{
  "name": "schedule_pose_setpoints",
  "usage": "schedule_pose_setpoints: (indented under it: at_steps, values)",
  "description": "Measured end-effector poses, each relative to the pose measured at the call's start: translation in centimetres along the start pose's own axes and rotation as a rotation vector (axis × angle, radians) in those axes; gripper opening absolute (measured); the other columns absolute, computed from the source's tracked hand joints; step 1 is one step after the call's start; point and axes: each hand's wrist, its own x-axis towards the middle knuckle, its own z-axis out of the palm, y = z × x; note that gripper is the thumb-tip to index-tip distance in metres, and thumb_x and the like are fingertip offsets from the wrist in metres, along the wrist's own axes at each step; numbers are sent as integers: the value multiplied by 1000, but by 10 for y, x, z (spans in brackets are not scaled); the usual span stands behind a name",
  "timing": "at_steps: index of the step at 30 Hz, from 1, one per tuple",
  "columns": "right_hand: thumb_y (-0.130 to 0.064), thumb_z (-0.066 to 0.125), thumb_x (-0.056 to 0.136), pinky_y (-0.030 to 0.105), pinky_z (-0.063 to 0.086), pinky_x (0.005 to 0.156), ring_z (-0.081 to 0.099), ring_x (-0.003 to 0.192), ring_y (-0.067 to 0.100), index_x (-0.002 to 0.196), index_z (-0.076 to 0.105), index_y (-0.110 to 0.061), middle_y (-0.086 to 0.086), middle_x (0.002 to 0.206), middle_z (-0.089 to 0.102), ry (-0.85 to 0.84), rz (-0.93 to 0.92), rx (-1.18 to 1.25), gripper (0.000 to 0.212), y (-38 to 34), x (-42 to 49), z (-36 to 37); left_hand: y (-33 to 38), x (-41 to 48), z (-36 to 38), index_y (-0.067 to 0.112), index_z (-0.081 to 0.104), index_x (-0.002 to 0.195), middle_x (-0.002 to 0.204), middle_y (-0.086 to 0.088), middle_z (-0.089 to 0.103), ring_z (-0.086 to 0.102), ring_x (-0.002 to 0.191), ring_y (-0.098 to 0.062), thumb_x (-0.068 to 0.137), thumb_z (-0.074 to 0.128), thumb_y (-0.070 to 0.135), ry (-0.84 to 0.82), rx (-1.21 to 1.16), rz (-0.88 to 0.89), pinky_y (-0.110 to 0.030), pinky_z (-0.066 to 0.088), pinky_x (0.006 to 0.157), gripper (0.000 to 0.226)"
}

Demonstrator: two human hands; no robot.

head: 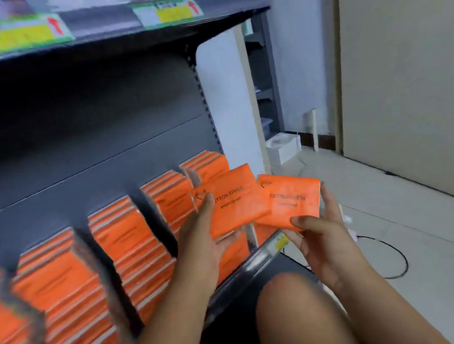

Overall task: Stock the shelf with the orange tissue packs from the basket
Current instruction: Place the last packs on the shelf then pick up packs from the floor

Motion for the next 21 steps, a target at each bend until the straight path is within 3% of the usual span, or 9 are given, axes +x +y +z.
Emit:
schedule_pose_setpoints:
  at_steps: [4,6,8,10,12,14,15,18,21]
  values:
    - [20,50,89,34,63,76,73,107,21,145,50,-44,2,125,74,-186,29,-114,84,28,0,62,41,-19,-71,23,72,117,111,-1,79,76,102,-23,90,71,43,152,-12,104,-41,62,71,34]
    - [19,51,89,34,63,77,71,111,25,144,55,-39,9,129,71,-307,62,-196,80,44,-2,90,55,-34,-111,20,72,118,113,-5,79,76,102,-25,86,71,44,209,-6,134,-47,62,78,40]
    - [23,51,87,34,63,77,72,110,26,150,48,-40,10,132,69,-398,89,-269,89,68,-6,112,62,-58,-154,17,72,118,112,-6,79,76,104,-25,91,67,39,268,22,178,-52,63,85,35]
    - [25,50,87,32,62,71,74,95,20,154,41,-42,7,121,71,-483,110,-359,95,95,-11,129,62,-83,-197,16,75,114,111,-9,79,75,105,-27,89,67,36,335,76,218,-53,61,89,33]
    - [23,50,88,30,61,70,73,90,16,152,44,-40,6,115,71,-581,143,-433,90,122,-18,146,64,-103,-235,14,78,104,101,-12,80,77,94,-28,86,68,34,373,104,269,-43,60,84,29]
    - [20,55,85,37,59,78,68,98,19,146,51,-38,6,113,70,-664,167,-485,84,147,-21,164,72,-110,-267,10,74,97,83,-12,77,75,72,-25,90,69,31,391,101,338,-34,58,69,23]
    - [17,60,81,43,57,81,67,99,23,143,53,-36,9,112,69,-695,155,-512,82,158,-22,172,78,-110,-281,9,72,103,85,-12,77,75,74,-24,93,68,30,407,103,376,-36,60,68,24]
    - [9,76,72,52,57,89,68,98,24,132,54,-27,18,113,70,-726,46,-618,73,185,-22,199,92,-101,-318,6,64,129,120,-12,75,73,109,-21,99,60,23,489,70,461,-35,61,92,35]
    - [6,80,69,40,58,80,67,90,13,114,50,-24,-2,96,71,-747,-10,-637,61,210,-19,226,97,-94,-356,17,62,130,124,-6,75,73,108,-15,100,61,16,571,132,508,-30,60,88,30]
